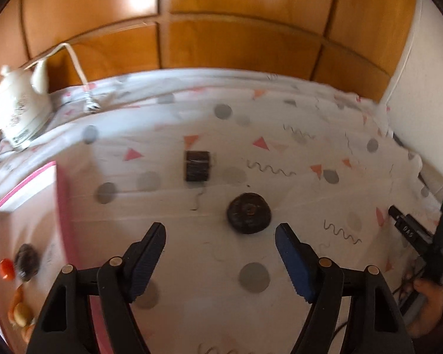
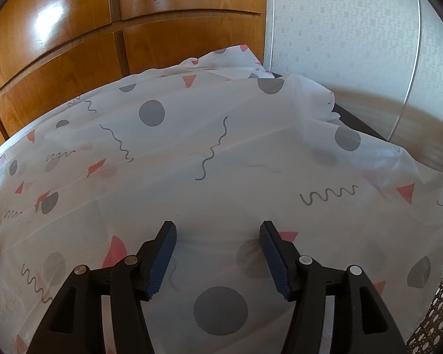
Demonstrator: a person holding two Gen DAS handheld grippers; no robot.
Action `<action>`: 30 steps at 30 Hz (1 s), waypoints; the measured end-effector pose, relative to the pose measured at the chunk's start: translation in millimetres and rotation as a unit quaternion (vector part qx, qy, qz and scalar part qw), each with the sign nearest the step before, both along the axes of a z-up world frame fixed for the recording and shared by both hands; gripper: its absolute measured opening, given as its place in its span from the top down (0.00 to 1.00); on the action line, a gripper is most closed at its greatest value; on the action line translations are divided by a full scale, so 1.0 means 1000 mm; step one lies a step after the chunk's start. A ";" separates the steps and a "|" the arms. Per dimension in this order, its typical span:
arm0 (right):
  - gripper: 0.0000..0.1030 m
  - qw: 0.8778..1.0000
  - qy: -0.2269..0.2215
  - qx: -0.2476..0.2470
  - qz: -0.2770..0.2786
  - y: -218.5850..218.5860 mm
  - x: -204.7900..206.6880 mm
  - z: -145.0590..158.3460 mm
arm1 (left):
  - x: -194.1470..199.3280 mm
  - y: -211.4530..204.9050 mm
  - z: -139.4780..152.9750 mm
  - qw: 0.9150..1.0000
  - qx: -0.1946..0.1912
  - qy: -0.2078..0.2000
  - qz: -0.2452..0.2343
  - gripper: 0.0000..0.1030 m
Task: Organize fruits
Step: 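Reach the left gripper to the dark brown lump and close on it, then lift the dark brown lump with the left gripper and carry it toward the tray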
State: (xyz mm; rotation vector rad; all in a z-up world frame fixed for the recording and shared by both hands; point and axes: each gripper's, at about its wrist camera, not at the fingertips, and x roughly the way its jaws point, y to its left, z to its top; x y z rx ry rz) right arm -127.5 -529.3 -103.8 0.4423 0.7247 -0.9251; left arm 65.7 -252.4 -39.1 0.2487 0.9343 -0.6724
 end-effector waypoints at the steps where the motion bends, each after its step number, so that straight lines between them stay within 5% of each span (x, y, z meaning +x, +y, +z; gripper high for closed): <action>1: 0.41 1.000 0.000 0.000 0.000 0.000 0.000 0.000 | 0.001 -0.006 -0.004 1.000 0.004 0.002 -0.004 0.25; 9: 0.39 1.000 -0.001 0.000 0.001 0.001 0.000 0.000 | 0.019 -0.041 -0.028 0.999 0.030 0.014 -0.009 0.27; 14: 0.38 1.000 -0.001 0.000 0.000 0.001 0.000 0.000 | 0.020 -0.049 -0.044 0.999 0.039 0.016 -0.015 0.53; 24: 0.38 1.000 0.000 0.000 0.001 0.002 0.002 0.000 | -0.011 0.000 -0.037 0.999 0.022 0.040 -0.002 0.54; 30: 0.38 1.000 0.000 0.000 0.001 0.002 0.002 0.000 | -0.042 0.022 -0.041 0.999 0.026 0.016 -0.012 0.54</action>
